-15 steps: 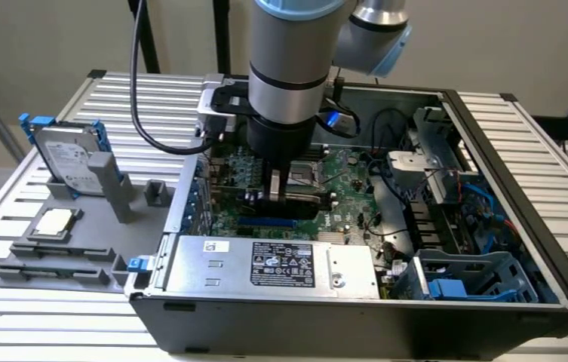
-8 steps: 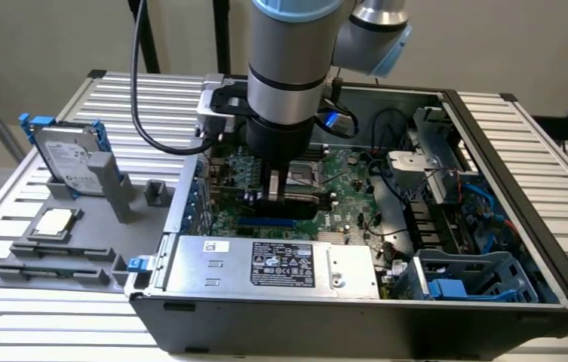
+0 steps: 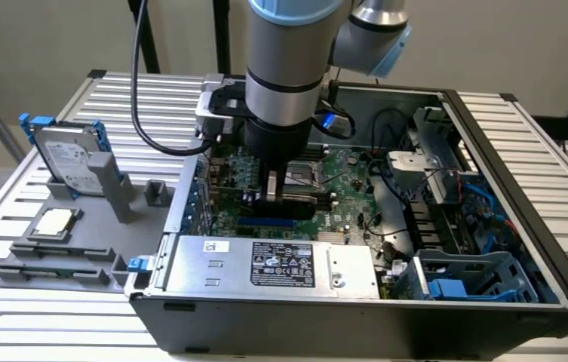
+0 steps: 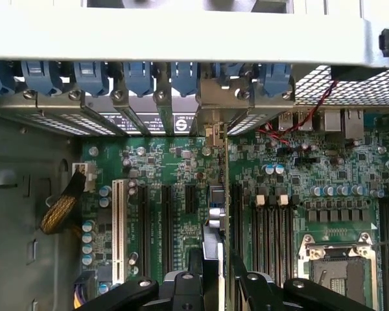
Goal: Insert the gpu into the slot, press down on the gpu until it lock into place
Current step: 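Insert the gpu into the slot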
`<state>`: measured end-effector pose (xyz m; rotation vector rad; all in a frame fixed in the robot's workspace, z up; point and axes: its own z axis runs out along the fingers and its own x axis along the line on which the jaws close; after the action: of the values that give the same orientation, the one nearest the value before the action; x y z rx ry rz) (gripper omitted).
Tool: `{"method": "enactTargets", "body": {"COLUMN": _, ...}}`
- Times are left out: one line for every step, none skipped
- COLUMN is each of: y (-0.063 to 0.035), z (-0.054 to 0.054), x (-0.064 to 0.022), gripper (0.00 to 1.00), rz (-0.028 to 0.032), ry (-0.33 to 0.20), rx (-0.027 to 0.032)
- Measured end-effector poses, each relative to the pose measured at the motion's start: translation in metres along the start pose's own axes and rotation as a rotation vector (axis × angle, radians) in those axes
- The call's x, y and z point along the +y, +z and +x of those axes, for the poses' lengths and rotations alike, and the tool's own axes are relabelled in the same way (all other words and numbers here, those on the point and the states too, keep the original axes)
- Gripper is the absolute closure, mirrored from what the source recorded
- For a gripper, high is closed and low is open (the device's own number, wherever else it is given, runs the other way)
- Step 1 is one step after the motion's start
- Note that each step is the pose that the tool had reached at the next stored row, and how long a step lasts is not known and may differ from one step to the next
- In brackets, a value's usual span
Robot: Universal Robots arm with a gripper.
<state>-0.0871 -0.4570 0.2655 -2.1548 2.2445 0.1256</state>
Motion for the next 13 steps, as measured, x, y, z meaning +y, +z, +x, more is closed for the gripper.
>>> {"method": "enactTargets", "body": {"y": 0.0005, "z": 0.0000, "x": 0.0000, "gripper": 0.74, "rz": 0.0001, "ry": 0.000, "rx": -0.0002}}
{"method": "enactTargets", "body": {"y": 0.0010, "z": 0.0001, "x": 0.0001, "gripper": 0.74, "rz": 0.0001, "ry": 0.000, "rx": -0.0001}}
{"method": "enactTargets", "body": {"y": 0.0019, "z": 0.0001, "x": 0.0000, "gripper": 0.74, "rz": 0.0000, "ry": 0.000, "rx": -0.0001}}
{"method": "enactTargets", "body": {"y": 0.0029, "z": 0.0002, "x": 0.0000, "gripper": 0.74, "rz": 0.0000, "ry": 0.000, "rx": -0.0001}}
{"method": "enactTargets", "body": {"y": 0.0037, "z": 0.0002, "x": 0.0000, "gripper": 0.74, "rz": 0.0000, "ry": 0.000, "rx": 0.0000}}
{"method": "enactTargets", "body": {"y": 0.0044, "z": 0.0003, "x": -0.0001, "gripper": 0.74, "rz": 0.0000, "ry": 0.000, "rx": -0.0001}}
{"method": "enactTargets", "body": {"y": 0.0052, "z": 0.0003, "x": -0.0001, "gripper": 0.74, "rz": 0.0000, "ry": 0.000, "rx": -0.0001}}
{"method": "enactTargets", "body": {"y": 0.0058, "z": 0.0004, "x": -0.0001, "gripper": 0.74, "rz": -0.0002, "ry": 0.000, "rx": -0.0001}}
{"method": "enactTargets", "body": {"y": 0.0062, "z": 0.0004, "x": -0.0001, "gripper": 0.74, "rz": -0.0006, "ry": 0.000, "rx": -0.0001}}
{"method": "enactTargets", "body": {"y": 0.0065, "z": 0.0004, "x": -0.0001, "gripper": 0.74, "rz": -0.0016, "ry": 0.000, "rx": 0.0002}}
{"method": "enactTargets", "body": {"y": 0.0067, "z": 0.0005, "x": -0.0001, "gripper": 0.74, "rz": -0.0032, "ry": 0.000, "rx": 0.0003}}
{"method": "enactTargets", "body": {"y": 0.0070, "z": 0.0005, "x": -0.0002, "gripper": 0.74, "rz": -0.0055, "ry": 0.001, "rx": 0.0003}}
{"method": "enactTargets", "body": {"y": 0.0072, "z": 0.0005, "x": -0.0002, "gripper": 0.74, "rz": -0.0086, "ry": 0.001, "rx": 0.0003}}
